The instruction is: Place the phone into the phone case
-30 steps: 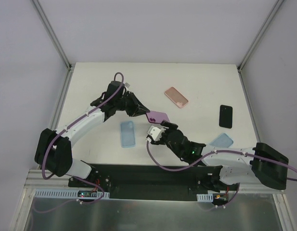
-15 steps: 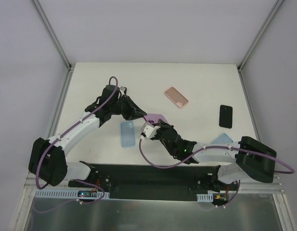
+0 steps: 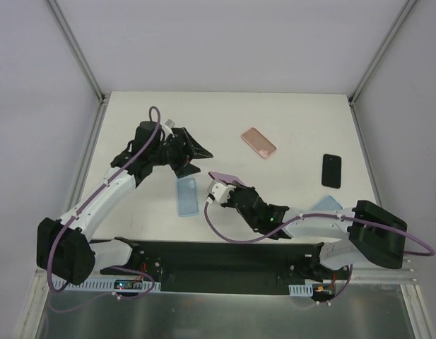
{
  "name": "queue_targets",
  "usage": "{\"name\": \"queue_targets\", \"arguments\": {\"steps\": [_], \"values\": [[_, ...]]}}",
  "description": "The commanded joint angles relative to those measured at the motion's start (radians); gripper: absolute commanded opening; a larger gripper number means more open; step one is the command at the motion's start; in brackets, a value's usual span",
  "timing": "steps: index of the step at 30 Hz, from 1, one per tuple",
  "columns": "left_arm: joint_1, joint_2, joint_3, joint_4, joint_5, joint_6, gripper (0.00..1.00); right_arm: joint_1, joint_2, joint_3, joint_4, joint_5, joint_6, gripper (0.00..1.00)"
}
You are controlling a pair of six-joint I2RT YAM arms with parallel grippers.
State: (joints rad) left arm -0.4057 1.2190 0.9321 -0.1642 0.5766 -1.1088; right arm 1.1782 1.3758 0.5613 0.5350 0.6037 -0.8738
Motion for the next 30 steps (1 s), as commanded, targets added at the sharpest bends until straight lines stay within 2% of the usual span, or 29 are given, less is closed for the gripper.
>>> {"name": "queue_targets", "arguments": {"steps": [1, 3, 4, 5, 8, 11, 13, 15, 18, 23, 30], "values": [[0.1, -0.053, 0.092, -0.128, -0.026, 0.188, 0.79, -0.008, -0.086, 0.118, -0.186, -0.05, 0.247, 0.01], [0.134, -0.078, 0.112, -0.268, -0.088, 0.305, 0.78, -0.046, -0.103, 0.192, -0.312, -0.121, 0.385, 0.01], [0.154, -0.088, 0.123, -0.309, -0.125, 0.343, 0.77, -0.07, -0.116, 0.221, -0.443, -0.169, 0.521, 0.01], [0.162, -0.11, 0.123, -0.375, -0.214, 0.409, 0.76, -0.125, -0.124, 0.256, -0.493, -0.276, 0.579, 0.01], [0.168, -0.15, 0.096, -0.429, -0.34, 0.484, 0.72, -0.205, -0.162, 0.275, -0.593, -0.415, 0.749, 0.01], [0.171, -0.156, 0.021, -0.43, -0.331, 0.471, 0.69, -0.288, -0.181, 0.327, -0.729, -0.53, 0.854, 0.01], [0.171, -0.118, -0.019, -0.408, -0.252, 0.471, 0.66, -0.293, -0.181, 0.38, -0.85, -0.59, 0.897, 0.01], [0.171, -0.069, -0.039, -0.408, -0.235, 0.49, 0.59, -0.293, -0.19, 0.393, -0.889, -0.706, 0.952, 0.01], [0.171, -0.032, -0.093, -0.405, -0.294, 0.495, 0.56, -0.296, -0.221, 0.384, -0.899, -0.816, 1.012, 0.01], [0.171, 0.034, -0.134, -0.379, -0.351, 0.501, 0.55, -0.304, -0.253, 0.388, -0.926, -0.864, 1.052, 0.01], [0.169, 0.103, -0.196, -0.275, -0.308, 0.486, 0.5, -0.333, -0.271, 0.373, -0.908, -0.95, 1.093, 0.01]]}}
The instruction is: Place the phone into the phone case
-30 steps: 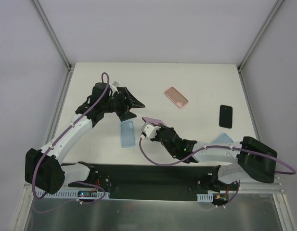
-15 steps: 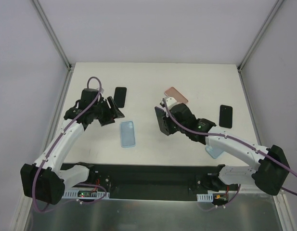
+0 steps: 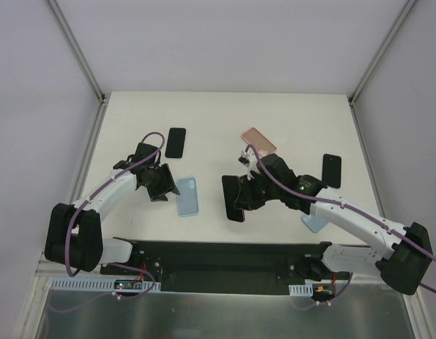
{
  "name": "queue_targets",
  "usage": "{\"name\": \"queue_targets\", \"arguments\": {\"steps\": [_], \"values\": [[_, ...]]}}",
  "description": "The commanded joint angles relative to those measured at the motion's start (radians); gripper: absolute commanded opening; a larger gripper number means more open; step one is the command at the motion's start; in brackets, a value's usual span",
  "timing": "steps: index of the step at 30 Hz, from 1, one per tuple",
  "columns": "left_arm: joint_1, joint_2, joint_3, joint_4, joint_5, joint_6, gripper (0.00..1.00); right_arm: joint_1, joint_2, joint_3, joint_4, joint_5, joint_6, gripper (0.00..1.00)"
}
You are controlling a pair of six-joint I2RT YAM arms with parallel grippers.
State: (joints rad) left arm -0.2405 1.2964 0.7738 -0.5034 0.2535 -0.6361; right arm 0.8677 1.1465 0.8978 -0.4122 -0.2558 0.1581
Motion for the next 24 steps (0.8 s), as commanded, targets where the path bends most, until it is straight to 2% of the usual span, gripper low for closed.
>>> {"name": "queue_targets", "arguments": {"steps": [1, 7, 10, 17, 19, 22, 24], "values": [[0.004, 0.03, -0.053, 0.087, 0.018, 0.01, 0.49, -0.029, -0.047, 0.03, 0.046, -0.102, 0.069, 0.01], [-0.003, 0.073, -0.064, 0.12, -0.002, 0.004, 0.46, -0.038, -0.079, -0.005, 0.066, -0.132, 0.078, 0.02], [-0.006, 0.109, -0.054, 0.154, 0.052, 0.013, 0.45, -0.038, -0.082, -0.016, 0.056, -0.1, 0.067, 0.02], [-0.052, 0.185, -0.024, 0.152, -0.031, 0.006, 0.37, -0.039, -0.085, -0.022, 0.052, -0.092, 0.06, 0.02], [-0.068, 0.199, -0.011, 0.147, -0.039, 0.009, 0.29, -0.041, -0.096, -0.022, 0.049, -0.088, 0.06, 0.02], [-0.112, 0.231, 0.008, 0.149, -0.019, 0.004, 0.07, -0.039, -0.103, -0.026, 0.035, -0.051, 0.052, 0.02], [-0.176, 0.245, 0.028, 0.146, 0.0, 0.0, 0.01, -0.041, -0.103, -0.033, 0.036, -0.008, 0.054, 0.02]]}}
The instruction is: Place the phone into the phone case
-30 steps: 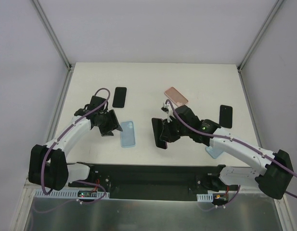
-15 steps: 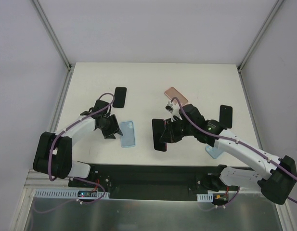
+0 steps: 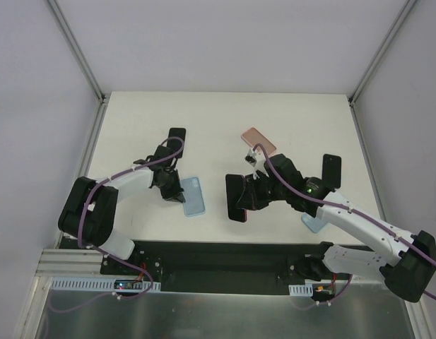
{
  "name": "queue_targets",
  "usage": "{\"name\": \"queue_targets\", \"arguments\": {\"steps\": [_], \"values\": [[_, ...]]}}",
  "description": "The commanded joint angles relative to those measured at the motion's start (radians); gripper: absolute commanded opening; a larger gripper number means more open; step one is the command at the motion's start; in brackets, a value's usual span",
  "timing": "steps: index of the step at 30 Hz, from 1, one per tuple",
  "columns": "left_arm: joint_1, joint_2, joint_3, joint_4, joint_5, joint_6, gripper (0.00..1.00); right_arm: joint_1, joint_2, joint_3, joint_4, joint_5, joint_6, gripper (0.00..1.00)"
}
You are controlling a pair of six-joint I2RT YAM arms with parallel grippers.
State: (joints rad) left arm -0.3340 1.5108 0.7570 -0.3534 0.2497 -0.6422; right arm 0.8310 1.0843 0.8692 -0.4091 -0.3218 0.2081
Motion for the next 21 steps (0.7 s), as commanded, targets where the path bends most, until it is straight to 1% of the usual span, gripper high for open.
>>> {"name": "queue_targets", "arguments": {"steps": [1, 2, 7, 8, 11, 12, 13, 14, 15, 16, 18, 19, 20, 21], "values": [[-0.106, 0.032, 0.051, -0.016, -0.006, 0.004, 0.0, -0.003, -0.037, -0.007, 0.036, 0.064, 0.01, 0.02], [-0.152, 0.031, 0.056, -0.022, -0.013, -0.016, 0.0, -0.003, -0.031, -0.004, 0.039, 0.064, 0.016, 0.02], [-0.224, 0.026, 0.05, -0.022, -0.017, -0.074, 0.0, -0.003, 0.014, 0.022, 0.049, 0.046, 0.036, 0.02], [-0.227, 0.028, 0.053, -0.022, -0.009, -0.088, 0.05, -0.001, 0.02, 0.022, 0.05, 0.046, 0.039, 0.02], [-0.231, 0.011, 0.05, -0.021, 0.019, -0.115, 0.32, -0.003, 0.034, 0.01, 0.058, 0.047, 0.071, 0.02], [-0.231, 0.002, 0.05, -0.022, 0.026, -0.119, 0.53, -0.004, 0.034, 0.001, 0.084, 0.041, 0.08, 0.02], [-0.229, -0.01, 0.051, -0.022, 0.036, -0.122, 0.59, -0.003, 0.037, -0.004, 0.099, 0.033, 0.109, 0.02], [-0.226, -0.041, 0.053, -0.022, 0.037, -0.122, 0.62, -0.003, 0.04, -0.01, 0.11, 0.023, 0.12, 0.02], [-0.221, -0.058, 0.057, -0.024, 0.045, -0.122, 0.64, -0.003, 0.054, -0.012, 0.125, 0.009, 0.132, 0.02], [-0.202, -0.076, 0.059, -0.022, 0.052, -0.122, 0.62, -0.003, 0.061, -0.009, 0.127, 0.004, 0.157, 0.02], [-0.165, -0.122, 0.053, -0.025, 0.086, -0.114, 0.56, -0.003, 0.097, 0.01, 0.128, -0.014, 0.18, 0.03], [-0.146, -0.138, 0.047, -0.025, 0.094, -0.108, 0.43, -0.003, 0.112, 0.017, 0.128, -0.025, 0.189, 0.04], [-0.111, -0.161, 0.039, -0.025, 0.102, -0.088, 0.36, -0.004, 0.129, 0.027, 0.133, -0.04, 0.209, 0.04], [-0.099, -0.17, 0.025, -0.024, 0.102, -0.073, 0.26, -0.004, 0.17, 0.043, 0.148, -0.087, 0.218, 0.06]]}}
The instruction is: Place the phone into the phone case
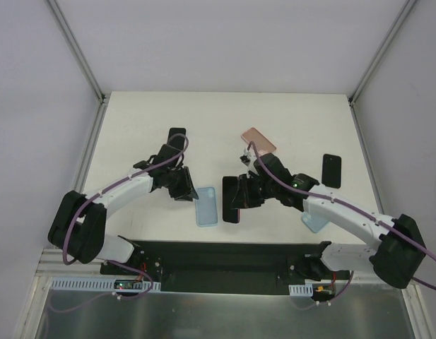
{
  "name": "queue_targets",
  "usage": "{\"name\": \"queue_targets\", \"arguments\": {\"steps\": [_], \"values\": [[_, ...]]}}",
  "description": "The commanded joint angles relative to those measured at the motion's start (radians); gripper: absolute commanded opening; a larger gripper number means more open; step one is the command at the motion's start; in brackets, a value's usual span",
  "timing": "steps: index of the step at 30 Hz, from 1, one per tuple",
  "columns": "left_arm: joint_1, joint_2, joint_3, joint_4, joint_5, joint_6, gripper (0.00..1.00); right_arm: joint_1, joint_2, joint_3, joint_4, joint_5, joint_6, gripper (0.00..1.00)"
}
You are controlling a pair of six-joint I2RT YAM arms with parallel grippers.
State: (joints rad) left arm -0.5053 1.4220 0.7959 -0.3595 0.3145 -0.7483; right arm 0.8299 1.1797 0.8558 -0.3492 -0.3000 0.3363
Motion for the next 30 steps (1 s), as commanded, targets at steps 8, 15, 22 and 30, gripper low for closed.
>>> {"name": "queue_targets", "arguments": {"steps": [8, 15, 22, 30], "values": [[0.132, -0.09, -0.063, 0.019, 0.074, 0.093, 0.0, -0.003, 0.302, 0.169, 0.121, -0.244, 0.152, 0.06], [0.192, -0.046, -0.129, 0.082, 0.127, 0.112, 0.0, -0.003, 0.498, 0.269, 0.121, -0.306, 0.19, 0.06], [0.192, -0.022, -0.165, 0.163, 0.176, 0.08, 0.0, -0.011, 0.574, 0.299, 0.108, -0.341, 0.217, 0.06], [0.192, 0.025, -0.191, 0.223, 0.209, 0.067, 0.0, -0.015, 0.658, 0.35, 0.064, -0.369, 0.158, 0.08]]}}
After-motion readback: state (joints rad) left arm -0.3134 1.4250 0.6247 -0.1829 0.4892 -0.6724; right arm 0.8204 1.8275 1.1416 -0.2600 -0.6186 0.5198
